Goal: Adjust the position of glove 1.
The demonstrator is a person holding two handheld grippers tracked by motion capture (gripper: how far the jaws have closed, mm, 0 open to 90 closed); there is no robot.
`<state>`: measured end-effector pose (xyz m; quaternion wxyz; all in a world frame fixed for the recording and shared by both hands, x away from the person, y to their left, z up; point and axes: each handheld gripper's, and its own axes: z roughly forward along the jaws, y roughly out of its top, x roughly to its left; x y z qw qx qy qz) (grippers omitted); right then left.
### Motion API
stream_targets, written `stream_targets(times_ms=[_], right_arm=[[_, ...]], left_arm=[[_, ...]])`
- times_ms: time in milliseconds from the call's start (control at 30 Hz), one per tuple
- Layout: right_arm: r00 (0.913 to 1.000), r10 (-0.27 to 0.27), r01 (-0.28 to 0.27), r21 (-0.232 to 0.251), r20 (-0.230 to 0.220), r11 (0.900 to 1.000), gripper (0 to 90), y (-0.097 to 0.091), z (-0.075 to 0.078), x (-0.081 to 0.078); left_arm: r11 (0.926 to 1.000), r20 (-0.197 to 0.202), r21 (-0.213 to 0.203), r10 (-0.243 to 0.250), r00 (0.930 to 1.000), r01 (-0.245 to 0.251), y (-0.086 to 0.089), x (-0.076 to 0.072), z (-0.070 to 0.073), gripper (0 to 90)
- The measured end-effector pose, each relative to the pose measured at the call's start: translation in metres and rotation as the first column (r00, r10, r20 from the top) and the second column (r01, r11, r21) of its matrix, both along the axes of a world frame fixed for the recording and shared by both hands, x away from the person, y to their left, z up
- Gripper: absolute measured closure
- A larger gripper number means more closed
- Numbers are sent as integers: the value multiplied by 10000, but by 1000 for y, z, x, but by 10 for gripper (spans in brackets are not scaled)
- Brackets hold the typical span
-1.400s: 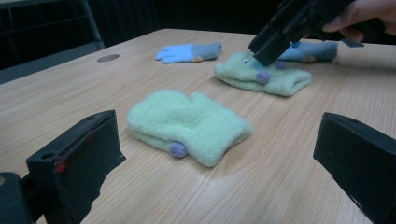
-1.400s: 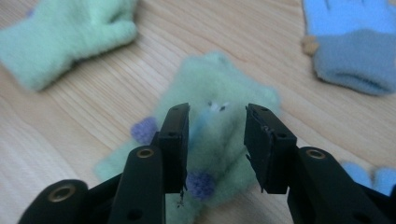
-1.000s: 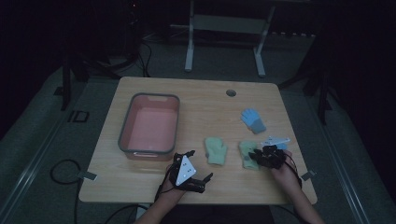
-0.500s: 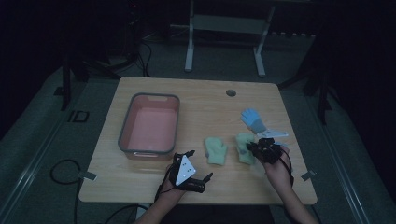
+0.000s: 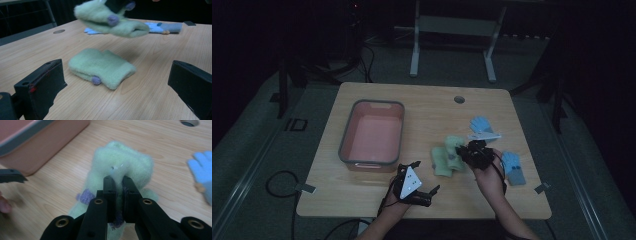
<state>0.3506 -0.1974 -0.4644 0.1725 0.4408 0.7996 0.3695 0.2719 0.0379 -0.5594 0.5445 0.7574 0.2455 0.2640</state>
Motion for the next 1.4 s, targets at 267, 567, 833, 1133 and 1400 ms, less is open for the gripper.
stream_targets(times_ms=[267, 567, 833, 1133, 1400], right_arm=[[9989, 423, -427, -196, -194, 9989, 832, 30, -13, -2], [9980, 205, -243, -631, -595, 9977, 829, 37, -38, 6], [9964, 14, -82, -794, -847, 9968, 798, 39, -57, 14], [9968, 364, -396, -442, -715, 9982, 636, 28, -49, 12], [9928, 1173, -1178, -220, -247, 9928, 246, 17, -34, 6]], left_arm=[[10000, 20, 93, 21, 10000, -21, -1, 0, 0, 6], [9999, 26, 141, -19, 10000, 19, -1, 0, 0, 6], [9997, -101, 183, 141, 9998, -139, -2, 1, 0, 7], [9997, -331, -93, 209, 9992, -212, 1, 3, 0, 7], [9997, -410, -236, 81, 9991, -91, 2, 4, 0, 7]])
